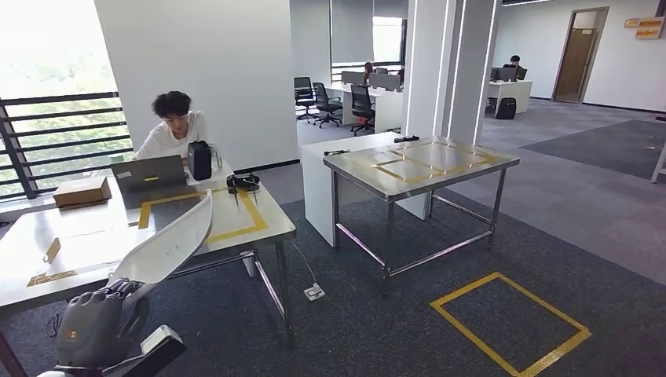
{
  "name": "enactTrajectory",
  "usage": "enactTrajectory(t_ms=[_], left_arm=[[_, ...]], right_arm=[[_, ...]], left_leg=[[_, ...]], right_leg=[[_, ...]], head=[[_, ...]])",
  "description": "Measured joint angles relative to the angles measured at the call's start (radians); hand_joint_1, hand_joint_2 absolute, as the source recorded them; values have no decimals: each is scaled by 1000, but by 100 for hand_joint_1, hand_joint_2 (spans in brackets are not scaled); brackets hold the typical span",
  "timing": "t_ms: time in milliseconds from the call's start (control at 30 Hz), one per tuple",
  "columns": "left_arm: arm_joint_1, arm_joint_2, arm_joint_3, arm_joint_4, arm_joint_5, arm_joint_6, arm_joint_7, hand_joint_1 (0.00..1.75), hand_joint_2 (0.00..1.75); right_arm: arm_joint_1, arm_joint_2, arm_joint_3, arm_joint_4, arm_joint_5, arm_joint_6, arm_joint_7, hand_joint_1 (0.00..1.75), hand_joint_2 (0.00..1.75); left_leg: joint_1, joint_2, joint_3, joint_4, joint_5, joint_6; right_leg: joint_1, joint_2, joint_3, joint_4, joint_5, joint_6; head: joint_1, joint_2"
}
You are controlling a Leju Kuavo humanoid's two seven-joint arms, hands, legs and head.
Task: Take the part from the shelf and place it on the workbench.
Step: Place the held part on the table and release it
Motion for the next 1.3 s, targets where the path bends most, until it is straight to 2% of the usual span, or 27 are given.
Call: enactTrajectory(t_ms=[33, 133, 200, 233, 300, 333, 367, 400, 433, 467, 500, 533, 633, 700, 733, 800, 833, 867, 900, 967, 1000, 1033, 1100, 1167, 1200, 1233, 1300], left_arm=[[-1, 0, 0, 0, 0, 0, 0, 175, 175], [-1, -1, 0, -1, 0, 0, 1, 175, 175], [-4, -2, 0, -3, 0, 1, 2, 175, 175], [-4, -2, 0, -3, 0, 1, 3, 175, 175], [-2, -3, 0, -2, 0, 2, 3, 175, 175], [2, -4, 0, -1, 0, 2, 3, 175, 175], [4, -4, 0, 0, 0, 2, 3, 175, 175], [5, -4, 0, 1, 0, 2, 3, 175, 175], [5, -4, 0, 1, 0, 2, 3, 175, 175], [4, -4, 0, 1, 0, 2, 3, 175, 175], [3, -4, 0, 1, 0, 3, 3, 175, 175], [2, -4, 0, 1, -1, 3, 3, 175, 175], [2, -3, 1, 0, -1, 3, 3, 175, 175], [0, 0, 1, -1, -2, 3, 4, 175, 175], [0, 1, 1, -2, -2, 3, 5, 175, 175], [2, 4, 1, -1, -4, 3, 8, 175, 175], [5, 5, 1, 0, -6, 3, 10, 175, 175], [8, 7, 1, 1, -9, 3, 12, 175, 175], [9, 9, 1, 2, -11, 3, 15, 175, 175], [6, 13, 1, 2, -18, 3, 21, 175, 175], [3, 15, 1, 2, -21, 4, 24, 175, 175], [1, 17, 1, 2, -25, 4, 27, 175, 175], [1, 19, 1, 2, -31, 4, 33, 175, 175], [1, 22, 1, 2, -33, 5, 36, 175, 175], [0, 23, 1, 2, -33, 5, 37, 175, 175], [0, 23, 1, 2, -33, 5, 37, 175, 175], [2, 23, 1, 4, -33, 6, 36, 175, 175]], right_arm=[[0, 1, -1, 0, 0, 0, 1, 0, 0], [-1, 2, -5, 0, 2, 0, 1, 0, 0], [-1, 2, -6, 0, 3, -1, -3, 0, 0], [-1, 0, -6, 0, 3, -1, -5, 0, 0], [0, -2, -6, 0, 4, -1, -8, 0, 0], [1, -3, -7, 0, 4, -1, -8, 0, 0], [1, -3, -7, 0, 4, -1, -9, 0, 0], [1, -3, -7, 0, 4, 0, -10, 0, 0], [1, -4, -7, 0, 5, 0, -10, 0, 0], [1, -5, -7, 0, 5, 0, -10, 0, 0], [1, -5, -7, 0, 6, 0, -10, 0, 0], [0, -5, -7, 0, 6, 1, -10, 0, 0], [0, -4, -7, 0, 8, 2, -9, 0, 0], [0, -4, -7, 0, 9, 2, -10, 0, 0], [0, -4, -7, 0, 10, 2, -10, 0, 0], [0, -4, -8, 0, 11, 3, -10, 0, 0], [0, -4, -8, 0, 13, 4, -10, 0, 0], [0, -4, -8, 0, 14, 4, -9, 0, 0], [1, -4, -8, 0, 16, 5, -8, 0, 0], [1, -4, -8, 0, 19, 8, -7, 0, 0], [0, -4, -8, 0, 19, 9, -7, 0, 0], [0, -4, -8, 0, 20, 10, -7, 0, 0], [0, -4, -8, 0, 23, 12, -7, 0, 0], [0, -4, -8, 0, 25, 15, -7, 0, 0], [-1, -5, -8, 0, 26, 15, -7, 0, 0], [-1, -5, -8, 0, 26, 15, -8, 0, 0], [0, -7, -8, 0, 26, 15, -9, 0, 0]], left_leg=[[-6, 1, 14, -29, 6, 6], [-6, -5, 29, -57, 6, 1], [2, -7, 46, -76, 9, 1], [5, -8, 52, -81, 9, 2], [6, -12, 56, -80, 4, 6], [5, -15, 58, -78, 0, 6], [6, -17, 61, -75, -5, 5], [6, -19, 64, -71, -10, 3], [7, -21, 67, -66, -17, 0], [6, -22, 69, -61, -25, -4], [5, -24, 70, -55, -31, -9], [3, -25, 69, -52, -35, -14], [1, -26, 70, -54, -40, -28], [2, -21, 56, -21, -61, -40], [4, -17, 33, 25, -82, -46], [9, -13, -37, 153, -128, -53], [12, -11, -68, 202, -137, -55], [14, -10, -84, 218, -128, -55], [15, -9, -81, 195, -100, -54], [15, -6, -30, 69, -22, -47], [12, -4, -1, 6, 2, -43], [10, -3, 19, -36, 12, -40], [4, -5, 33, -59, 7, -33], [6, -8, 40, -66, 8, -21], [8, -8, 45, -72, 7, -13], [10, -9, 51, -76, 7, -6], [8, -10, 58, -77, 1, 3]], right_leg=[[0, -2, 2, -3, -1, 3], [-2, -7, 11, -13, -4, 19], [-1, -5, -6, 27, -27, 27], [-2, -3, -34, 78, -49, 30], [-2, 0, -109, 202, -87, 36], [-3, 0, -138, 240, -88, 39], [-3, 0, -149, 239, -69, 40], [-3, 0, -140, 199, -32, 41], [-4, 0, -116, 133, 11, 41], [-3, 1, -89, 69, 41, 39], [-3, 2, -68, 21, 58, 35], [-2, 3, -56, -4, 62, 30], [-2, 3, -48, -13, 56, 12], [-7, 2, -40, -18, 54, 0], [-8, 1, -35, -20, 52, -5], [-9, 0, -29, -20, 47, -11], [-10, 0, -27, -20, 45, -11], [-10, 1, -24, -20, 42, -10], [-11, 1, -19, -20, 39, -9], [-11, 1, -8, -20, 31, -3], [-10, 1, -4, -20, 27, 2], [-9, 1, -2, -21, 25, 7], [-9, 0, 1, -25, 22, 20], [-11, -2, 3, -23, 17, 32], [-12, -1, -4, -6, 7, 37], [-12, 0, -23, 35, -12, 40], [-11, 1, -93, 162, -60, 43]], head=[[1, 0], [3, 0], [4, 0], [6, 0], [8, 0], [9, 0], [9, 0], [9, 0], [10, 0], [9, 0], [9, 0], [9, 0], [8, 0], [5, 0], [4, 0], [2, 0], [2, 0], [2, 0], [1, 0], [0, 0], [0, 0], [1, 0], [3, 0], [4, 0], [5, 0], [6, 0], [9, 0]])
